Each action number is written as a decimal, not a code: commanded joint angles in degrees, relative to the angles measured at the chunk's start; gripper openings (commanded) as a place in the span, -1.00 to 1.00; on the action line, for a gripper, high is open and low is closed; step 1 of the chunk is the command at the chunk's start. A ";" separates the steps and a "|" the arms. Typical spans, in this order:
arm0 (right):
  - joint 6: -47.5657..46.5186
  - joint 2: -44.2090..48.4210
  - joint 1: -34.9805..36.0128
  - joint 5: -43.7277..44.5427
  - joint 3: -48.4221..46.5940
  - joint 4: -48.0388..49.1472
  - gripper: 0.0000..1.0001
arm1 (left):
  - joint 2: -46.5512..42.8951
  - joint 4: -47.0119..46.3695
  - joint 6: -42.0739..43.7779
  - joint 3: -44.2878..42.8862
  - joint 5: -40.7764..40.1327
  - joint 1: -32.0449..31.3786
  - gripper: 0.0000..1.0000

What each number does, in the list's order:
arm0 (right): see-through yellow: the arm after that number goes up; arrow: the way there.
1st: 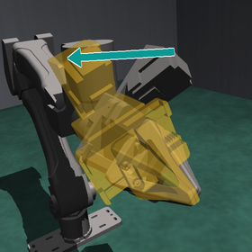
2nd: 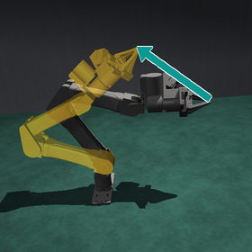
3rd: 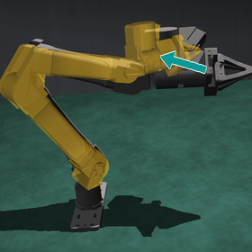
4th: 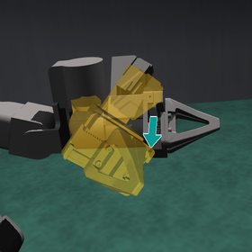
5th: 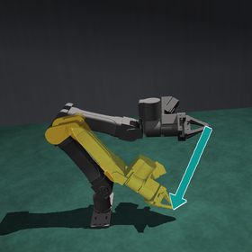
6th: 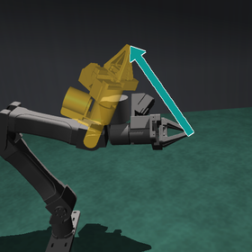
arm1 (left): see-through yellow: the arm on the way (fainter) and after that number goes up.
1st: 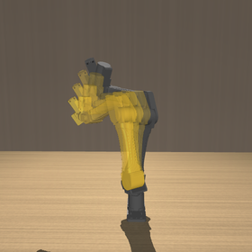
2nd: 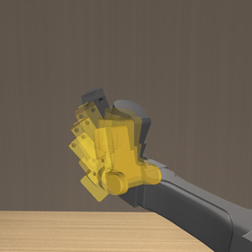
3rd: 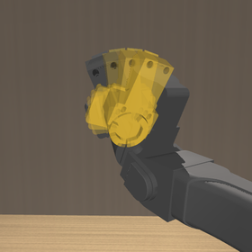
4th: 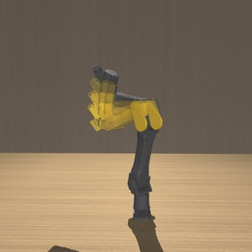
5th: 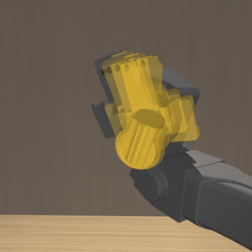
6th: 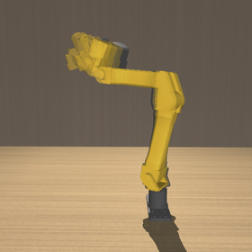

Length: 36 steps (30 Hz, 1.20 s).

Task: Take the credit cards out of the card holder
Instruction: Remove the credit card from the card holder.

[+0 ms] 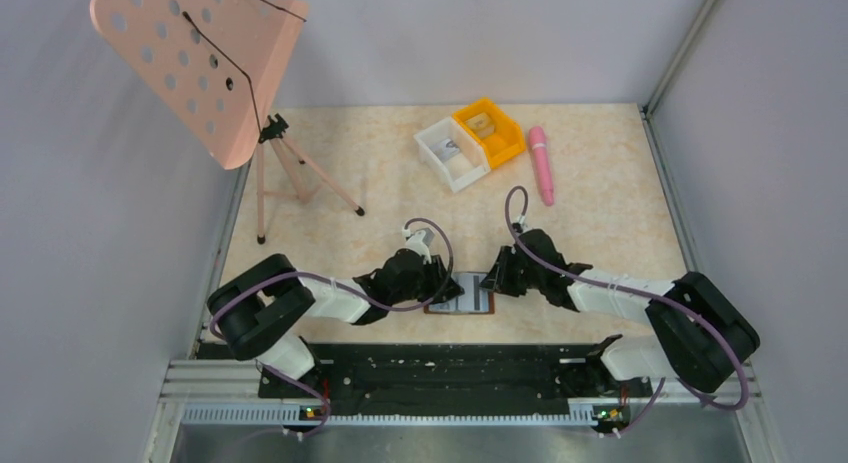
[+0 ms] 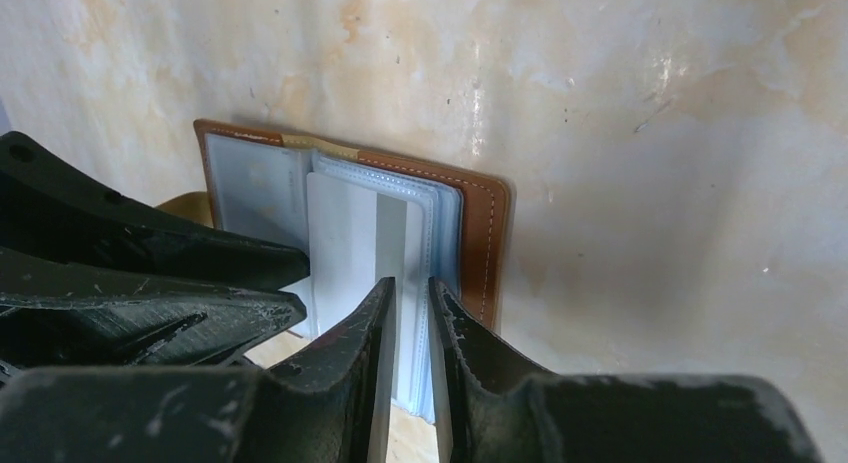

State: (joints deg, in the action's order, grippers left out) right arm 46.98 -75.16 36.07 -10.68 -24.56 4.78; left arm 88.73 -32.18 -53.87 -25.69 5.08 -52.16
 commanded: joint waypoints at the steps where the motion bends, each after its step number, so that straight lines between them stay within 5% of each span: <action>1: 0.96 -1.93 -0.48 2.79 4.11 1.12 -0.63 | 1.42 -4.79 0.17 0.46 0.25 -0.21 -0.35; 15: 2.00 -1.59 -0.49 3.57 7.07 2.74 -0.64 | 1.16 -3.53 -3.39 2.45 -1.57 -0.39 -0.29; 20: 2.05 -1.62 -0.49 3.56 7.51 3.15 -0.72 | 0.20 1.69 -3.62 1.02 -3.77 -0.87 -0.26; 36: 1.97 -4.82 -0.48 3.14 8.73 5.68 -1.00 | 1.63 -4.01 -5.25 2.04 -0.35 -1.10 -0.23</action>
State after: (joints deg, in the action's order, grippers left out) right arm 50.48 -76.79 35.81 -10.17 -19.09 17.19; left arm 89.82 -34.74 -58.52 -24.27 3.16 -52.93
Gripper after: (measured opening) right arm 0.010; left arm 0.384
